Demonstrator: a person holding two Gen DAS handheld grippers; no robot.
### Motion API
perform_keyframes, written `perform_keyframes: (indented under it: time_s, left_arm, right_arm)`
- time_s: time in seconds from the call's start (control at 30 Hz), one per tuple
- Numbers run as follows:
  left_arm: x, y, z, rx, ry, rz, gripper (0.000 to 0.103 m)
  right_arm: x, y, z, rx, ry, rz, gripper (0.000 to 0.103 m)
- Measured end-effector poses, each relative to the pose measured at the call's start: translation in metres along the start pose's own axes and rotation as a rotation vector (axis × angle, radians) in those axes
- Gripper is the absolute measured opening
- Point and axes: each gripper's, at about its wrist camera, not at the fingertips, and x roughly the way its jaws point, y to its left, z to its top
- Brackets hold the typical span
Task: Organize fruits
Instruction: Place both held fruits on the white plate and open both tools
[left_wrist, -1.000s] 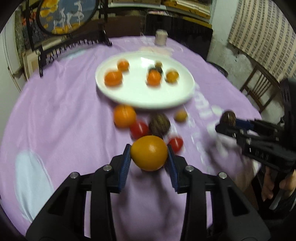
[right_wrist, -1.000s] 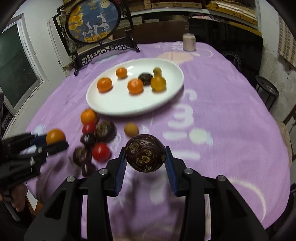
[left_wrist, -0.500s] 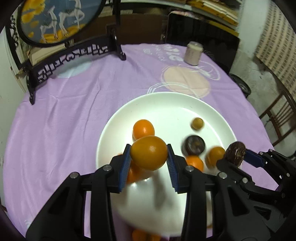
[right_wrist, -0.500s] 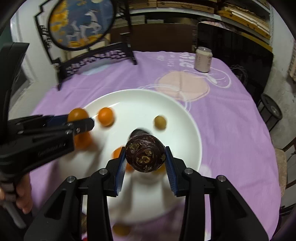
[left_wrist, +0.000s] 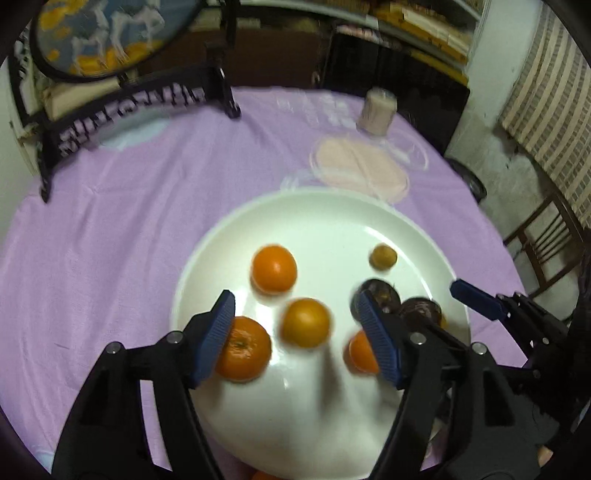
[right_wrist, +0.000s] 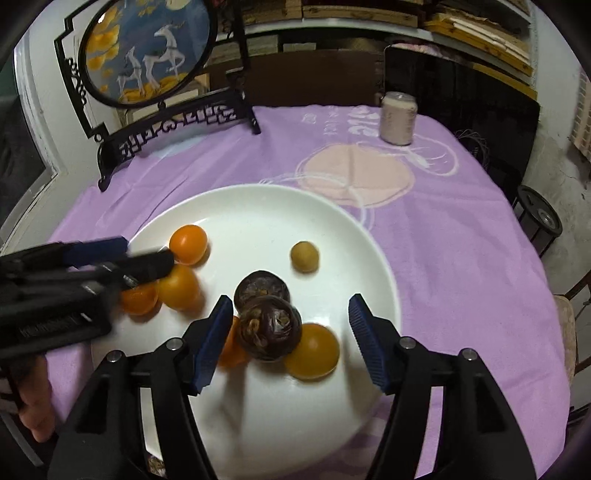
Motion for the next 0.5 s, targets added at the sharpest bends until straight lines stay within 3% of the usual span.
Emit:
perform_keyframes:
  time_s: [0.17, 0.23, 0.33, 0.5]
  left_arm:
    - [-0.04, 0.002, -0.003, -0.02, -0.057, -0.028, 0.071]
    - [-0.057, -0.001, -0.01, -0.002, -0.082, 0.0, 0.073]
    - [-0.091, -0.002, -0.04, 0.026, -0.136, 0.016, 0.092]
    - [-0.115, 0.007, -0.106, 0.058, -0.143, 0.037, 0.092]
  right_arm:
    - [-0.025, -0.013, -0.003, 0.061, -0.018, 0.014, 0.065]
    - [-0.041, -0.014, -0.008, 0.063, -0.027, 0.006, 0.065]
    - [-0.07, -0.01, -0.028, 0.046, -0.038, -0.001, 0.067]
    - [-0.109, 0.001, -0.079, 0.034, -0.032, 0.022, 0.072]
